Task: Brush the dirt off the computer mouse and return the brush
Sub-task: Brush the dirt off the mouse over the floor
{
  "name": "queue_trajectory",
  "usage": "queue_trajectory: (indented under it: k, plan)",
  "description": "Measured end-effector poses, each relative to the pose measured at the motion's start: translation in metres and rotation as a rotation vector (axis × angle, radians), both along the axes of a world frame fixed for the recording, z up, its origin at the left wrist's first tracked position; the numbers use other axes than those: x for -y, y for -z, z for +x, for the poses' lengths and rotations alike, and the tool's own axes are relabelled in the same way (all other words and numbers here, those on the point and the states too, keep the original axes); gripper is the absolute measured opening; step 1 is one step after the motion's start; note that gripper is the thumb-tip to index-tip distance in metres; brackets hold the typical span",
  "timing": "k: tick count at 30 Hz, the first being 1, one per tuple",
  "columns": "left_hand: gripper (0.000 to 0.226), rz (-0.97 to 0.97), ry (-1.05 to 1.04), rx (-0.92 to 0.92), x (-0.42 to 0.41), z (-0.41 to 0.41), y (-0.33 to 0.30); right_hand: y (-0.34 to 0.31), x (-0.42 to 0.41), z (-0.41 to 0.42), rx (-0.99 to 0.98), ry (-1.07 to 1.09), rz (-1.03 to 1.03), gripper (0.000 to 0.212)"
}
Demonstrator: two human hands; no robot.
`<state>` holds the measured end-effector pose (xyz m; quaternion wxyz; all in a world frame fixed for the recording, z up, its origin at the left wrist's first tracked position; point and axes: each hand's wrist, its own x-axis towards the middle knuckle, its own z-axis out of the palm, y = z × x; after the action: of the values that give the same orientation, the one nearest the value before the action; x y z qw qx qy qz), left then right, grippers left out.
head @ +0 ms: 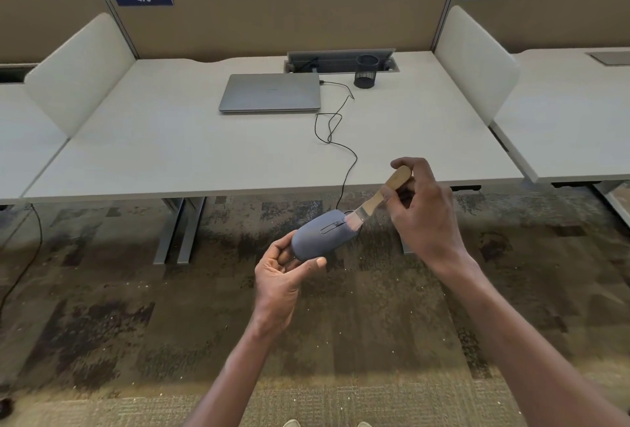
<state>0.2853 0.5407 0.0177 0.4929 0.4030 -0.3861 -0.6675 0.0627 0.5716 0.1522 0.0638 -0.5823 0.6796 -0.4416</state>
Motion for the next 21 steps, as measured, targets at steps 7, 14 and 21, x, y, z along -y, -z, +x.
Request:
queue_trajectory:
  k: [7,14,21]
  plan:
    - [0.083,0.021,-0.021,-0.032,0.001,-0.001,-0.002,0.010,-0.006,-0.004,-0.050,0.027,0.025,0.034]
    - [0.082,0.012,-0.016,-0.022,0.002,-0.004,-0.004,0.013,-0.006,-0.003,0.015,0.014,-0.041,0.033]
    - [0.076,0.008,0.019,-0.002,0.002,-0.005,-0.002,0.000,0.009,-0.006,0.061,0.030,-0.047,0.042]
